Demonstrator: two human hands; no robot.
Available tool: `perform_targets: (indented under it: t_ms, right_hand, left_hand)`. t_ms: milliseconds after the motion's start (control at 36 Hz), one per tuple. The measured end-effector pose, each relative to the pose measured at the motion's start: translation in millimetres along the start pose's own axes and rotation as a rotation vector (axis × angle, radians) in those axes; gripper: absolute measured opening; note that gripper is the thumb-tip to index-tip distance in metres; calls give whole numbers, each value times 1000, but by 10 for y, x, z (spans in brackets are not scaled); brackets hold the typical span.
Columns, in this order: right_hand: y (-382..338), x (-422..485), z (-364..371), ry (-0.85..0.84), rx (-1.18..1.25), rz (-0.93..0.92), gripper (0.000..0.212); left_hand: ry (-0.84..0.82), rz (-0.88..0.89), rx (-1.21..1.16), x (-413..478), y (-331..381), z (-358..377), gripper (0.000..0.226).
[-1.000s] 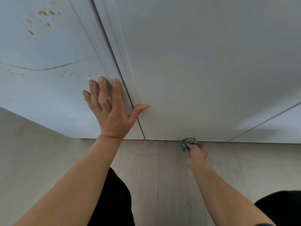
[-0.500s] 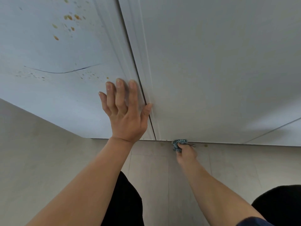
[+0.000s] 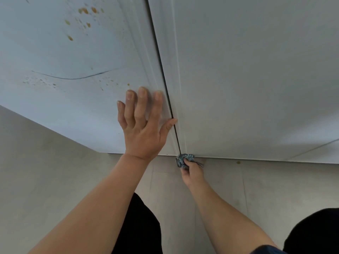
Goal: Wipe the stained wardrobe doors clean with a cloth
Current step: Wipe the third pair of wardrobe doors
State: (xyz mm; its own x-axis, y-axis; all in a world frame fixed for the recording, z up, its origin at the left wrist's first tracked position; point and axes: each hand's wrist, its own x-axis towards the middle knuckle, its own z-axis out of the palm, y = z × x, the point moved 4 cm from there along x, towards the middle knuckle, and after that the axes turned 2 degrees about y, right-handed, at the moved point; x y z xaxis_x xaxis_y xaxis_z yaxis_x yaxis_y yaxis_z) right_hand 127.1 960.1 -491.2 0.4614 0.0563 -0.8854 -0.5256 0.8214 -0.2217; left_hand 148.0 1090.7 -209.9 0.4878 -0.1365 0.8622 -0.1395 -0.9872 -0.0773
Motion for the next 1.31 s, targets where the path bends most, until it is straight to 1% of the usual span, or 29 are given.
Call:
perform_targets:
  t_ms: [56,83,111,167,222,278,306,361,444,583,667,722,806,861,917,972,1056,1167,1195,1306]
  right_hand:
    - [-98,38,-187,-18,-62,-9,26]
    - [-250,56,-371,17,-109,-55,26]
    - [-442,51,-541,67,-177,-136,24]
    - [-914,91,-933,197,-350,-367,22]
    - [-1422,73,-1282,394,-648,-601,21]
    - [-1818,19,-1534,614,-1037,-734,22]
    - [-1961,1,-1615,674,-1179,-785,24]
    - [-2098,17,-1680,685,-1394,-875,30]
    - [-2143,75,-1615,659,-1633,-906,35]
    - [-2098,302,-1410,744,-1663,-784,30]
    - [-1866,329,-1317,713,-1635,-851,28]
    - [-1610,312,-1169,640,-1666,-895,30]
    - [-1180,324,-920,462,-1742,-936,34]
    - [-942,336,-767,342,-1839,-970,42]
    - [-773,363,-656,268,-1905,-968,47]
    - [-676,380,-599,227,-1929,-950,48]
    - [-588,369,-561,199,-1933,-977,50]
    - [-356,359,-386,22,-2062,-1025,62]
    - [-326,361,-346,19,-2097,-1055,63]
    - [-263,358,-324,-9,-2143,-1084,56]
  left_hand:
    - [-1,8,8,-4,-30,8,94]
    - [1,0,-1,-14,-21,18,94]
    - [11,-8,-10,-17,-15,28,94]
    - [39,-5,-10,-38,-13,55,93]
    - [50,4,-14,-26,-1,85,92]
    - [49,-3,-17,-26,3,93,92]
    - [49,-9,-17,-35,1,93,92]
    - [57,-7,-15,-55,-2,95,92]
    - [66,1,-3,-44,-6,101,92]
    - [69,6,27,-48,-16,98,91]
    - [74,-1,25,-45,16,90,90]
    - [71,-2,29,-42,24,89,89]
    - [67,-18,24,-54,21,79,88]
    - [68,-17,29,-59,32,74,89]
    - [66,-13,29,-42,39,72,89]
    - [69,-25,29,-41,35,68,89]
    - [70,-20,40,-53,44,80,88]
    - [76,-26,48,-75,60,95,86]
    - [81,-21,49,-83,61,102,86]
    - [85,-6,38,-78,46,105,87]
